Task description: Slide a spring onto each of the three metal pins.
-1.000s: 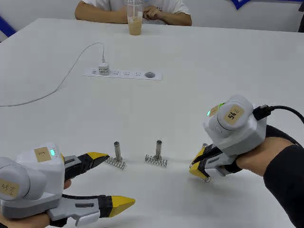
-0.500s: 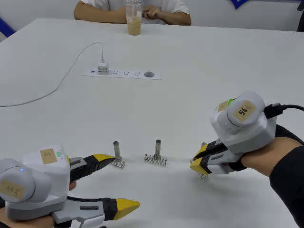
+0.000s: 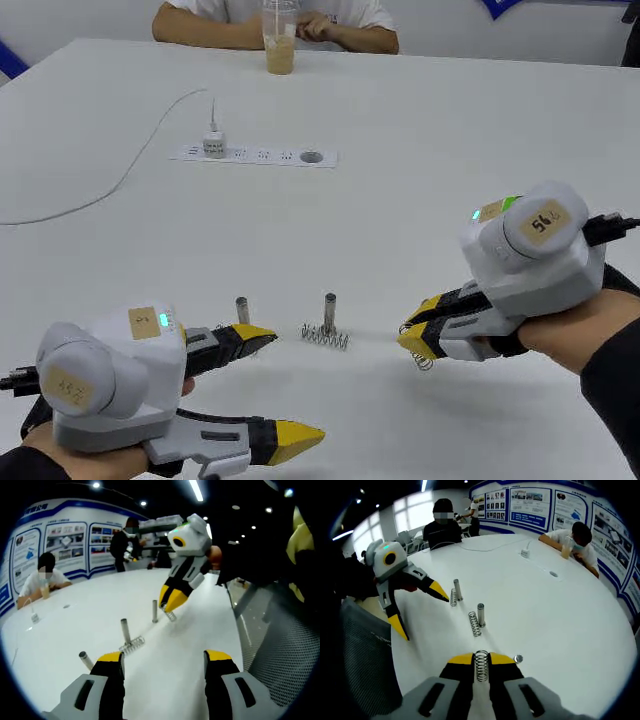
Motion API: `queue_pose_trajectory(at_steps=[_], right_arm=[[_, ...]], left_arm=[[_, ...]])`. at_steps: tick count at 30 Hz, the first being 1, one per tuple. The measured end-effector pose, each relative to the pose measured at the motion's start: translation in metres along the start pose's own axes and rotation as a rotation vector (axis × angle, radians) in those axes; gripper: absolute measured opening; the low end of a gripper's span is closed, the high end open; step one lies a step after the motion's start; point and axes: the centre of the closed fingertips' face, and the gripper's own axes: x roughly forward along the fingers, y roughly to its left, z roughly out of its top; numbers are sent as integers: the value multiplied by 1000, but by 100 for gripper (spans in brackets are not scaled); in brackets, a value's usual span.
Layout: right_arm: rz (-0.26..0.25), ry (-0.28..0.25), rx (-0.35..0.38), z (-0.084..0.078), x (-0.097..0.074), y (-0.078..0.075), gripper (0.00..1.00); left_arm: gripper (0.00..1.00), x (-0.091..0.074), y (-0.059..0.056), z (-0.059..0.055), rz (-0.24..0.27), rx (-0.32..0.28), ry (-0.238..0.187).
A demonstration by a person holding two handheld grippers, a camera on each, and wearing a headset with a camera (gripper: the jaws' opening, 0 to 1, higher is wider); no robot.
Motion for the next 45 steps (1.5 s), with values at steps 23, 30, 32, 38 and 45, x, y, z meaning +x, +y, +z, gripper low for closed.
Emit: queue_pose_trajectory(at_steps=[23, 30, 32, 38, 45], right_arm=[[51, -127, 70, 30, -5, 27, 12], [74, -166, 94, 39, -7, 36, 12], [79, -176, 98, 41, -7, 39, 12], [98, -205, 104, 49, -7, 47, 12], [112, -225, 96, 54, -7, 56, 12]], left_arm=[[52, 46, -20, 22, -100, -32, -40], [44, 47, -14, 29, -94, -106, -84], [42, 47, -13, 31, -90, -124, -97], [35, 46, -13, 33, -92, -131, -113], [23, 44, -16, 36, -97, -110, -130]])
